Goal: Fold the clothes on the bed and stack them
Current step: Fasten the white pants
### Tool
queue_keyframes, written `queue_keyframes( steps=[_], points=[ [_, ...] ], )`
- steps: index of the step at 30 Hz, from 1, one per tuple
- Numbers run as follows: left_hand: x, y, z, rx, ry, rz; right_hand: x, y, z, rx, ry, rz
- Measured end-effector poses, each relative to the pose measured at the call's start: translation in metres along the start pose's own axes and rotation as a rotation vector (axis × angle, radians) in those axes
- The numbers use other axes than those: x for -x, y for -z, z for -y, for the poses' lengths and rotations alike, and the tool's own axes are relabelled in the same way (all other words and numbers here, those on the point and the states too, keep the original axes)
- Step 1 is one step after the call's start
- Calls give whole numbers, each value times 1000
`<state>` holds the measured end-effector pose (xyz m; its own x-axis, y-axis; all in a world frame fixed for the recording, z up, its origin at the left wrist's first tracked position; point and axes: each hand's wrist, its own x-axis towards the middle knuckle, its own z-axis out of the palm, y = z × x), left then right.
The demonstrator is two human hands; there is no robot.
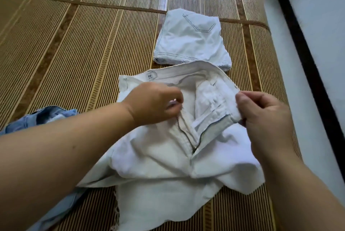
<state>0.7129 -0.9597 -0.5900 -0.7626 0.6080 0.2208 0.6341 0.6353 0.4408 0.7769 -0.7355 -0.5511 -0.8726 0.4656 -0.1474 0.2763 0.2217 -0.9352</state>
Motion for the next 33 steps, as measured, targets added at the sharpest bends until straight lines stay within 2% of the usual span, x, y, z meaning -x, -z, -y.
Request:
queue_keyframes(
  steps=[3,4,6,9,11,14,18,21,24,28,30,33],
  points=[
    [-22,-26,15,-89,398,300,-5,-28,-8,-5,-54,81],
    [-21,-34,18,-78,490,336,-6,-39,-13,-23,-89,101],
    [-7,-47,16,-91,545,220,-6,-63,-26,-45,-167,130],
    [29,-58,-5,-68,555,-175,-2,-91,-43,-7,-198,186],
    [57,-68,-18,-31,591,-242,3,-102,-55,28,-165,254],
    [86,-85,-31,-12,664,-28,13,-105,-73,190,-153,311],
    [92,-101,-23,-41,761,219,18,-94,-93,503,-164,210],
    [89,-99,-13,-67,811,352,19,-92,-102,409,-192,319],
    [84,-91,-14,-116,778,358,20,-90,-104,347,-208,322],
    [84,-93,-27,82,455,124,32,-79,-113,359,-274,210],
    [85,-95,-35,142,371,141,40,-74,-116,452,-297,243],
    [91,-103,-38,52,352,217,51,-77,-123,631,-284,391]
  ],
)
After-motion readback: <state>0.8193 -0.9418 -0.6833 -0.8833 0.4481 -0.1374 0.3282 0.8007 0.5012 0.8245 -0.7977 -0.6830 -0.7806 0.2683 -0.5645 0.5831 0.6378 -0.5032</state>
